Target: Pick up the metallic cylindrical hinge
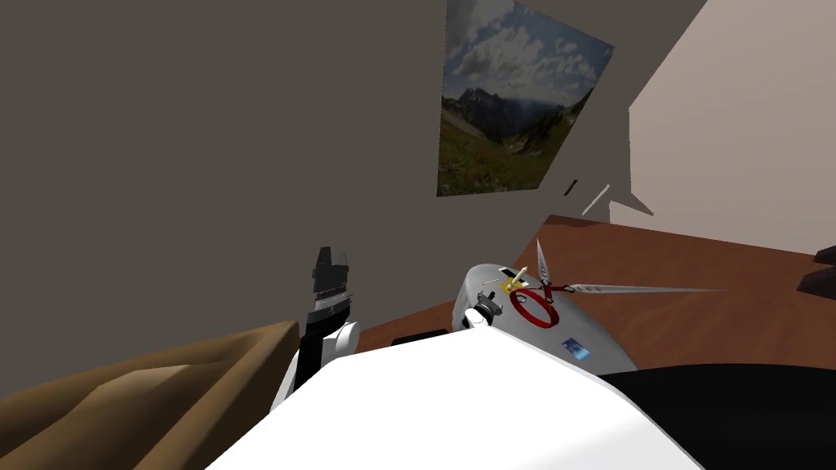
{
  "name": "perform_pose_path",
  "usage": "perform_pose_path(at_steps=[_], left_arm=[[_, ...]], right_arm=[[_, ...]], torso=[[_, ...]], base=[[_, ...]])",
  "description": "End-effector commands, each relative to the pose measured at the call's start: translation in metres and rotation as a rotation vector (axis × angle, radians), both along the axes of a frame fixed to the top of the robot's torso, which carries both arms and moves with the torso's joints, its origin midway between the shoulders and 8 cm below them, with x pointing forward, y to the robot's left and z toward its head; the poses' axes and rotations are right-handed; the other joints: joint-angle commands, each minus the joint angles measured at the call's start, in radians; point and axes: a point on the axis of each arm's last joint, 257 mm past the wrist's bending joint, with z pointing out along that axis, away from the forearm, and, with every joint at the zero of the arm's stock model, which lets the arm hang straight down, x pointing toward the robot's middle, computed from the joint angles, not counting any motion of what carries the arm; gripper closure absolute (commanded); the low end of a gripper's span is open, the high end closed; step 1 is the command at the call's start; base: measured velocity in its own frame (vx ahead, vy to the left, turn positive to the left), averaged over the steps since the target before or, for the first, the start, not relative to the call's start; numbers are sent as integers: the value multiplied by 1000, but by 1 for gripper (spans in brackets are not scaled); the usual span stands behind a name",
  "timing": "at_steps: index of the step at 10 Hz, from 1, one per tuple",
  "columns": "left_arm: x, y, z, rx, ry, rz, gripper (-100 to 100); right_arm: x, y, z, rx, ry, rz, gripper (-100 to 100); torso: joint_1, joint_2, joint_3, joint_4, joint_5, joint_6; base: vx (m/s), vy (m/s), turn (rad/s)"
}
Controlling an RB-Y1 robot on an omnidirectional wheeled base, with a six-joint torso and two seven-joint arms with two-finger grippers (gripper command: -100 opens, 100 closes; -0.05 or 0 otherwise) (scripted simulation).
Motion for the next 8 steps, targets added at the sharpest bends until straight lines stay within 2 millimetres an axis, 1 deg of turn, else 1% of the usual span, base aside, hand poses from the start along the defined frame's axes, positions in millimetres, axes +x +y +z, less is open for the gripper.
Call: perform_pose_path(at_steps=[1,2,3,4,5,6,7,8], left_arm=[[0,0,0,0,0,0,0],[0,0,0,0,0,0,0],[0,0,0,0,0,0,0],[0,0,0,0,0,0,0],[0,0,0,0,0,0,0],[0,0,0,0,0,0,0],[0,0,0,0,0,0,0],[0,0,0,0,0,0,0]], right_arm=[[-4,-4,2,-2,2,-3,-100],[-23,-31,-1,-1,3,-32,-100],[-23,-31,-1,-1,3,-32,-100],[-23,-31,-1,-1,3,-32,-100],[-43,-57,-1,-3,8,-61,-100],[-63,-80,-3,2,8,-91,-100],[-63,-83,0,-2,2,-93,-100],[-63,-83,0,-2,2,-93,-100]], torso=[[0,0,0,0,0,0],[-4,1,0,0,-1,0],[-4,1,1,0,-1,0],[-4,1,0,0,-1,0],[-5,1,0,0,-1,0],[-3,1,0,0,-1,-1],[0,0,0,0,0,0],[-1,-1,0,0,0,0]], base=[[3,40,-41],[6,50,219],[7,49,120],[5,25,-19],[2,72,203],[25,124,308],[33,96,106],[14,38,-18]])
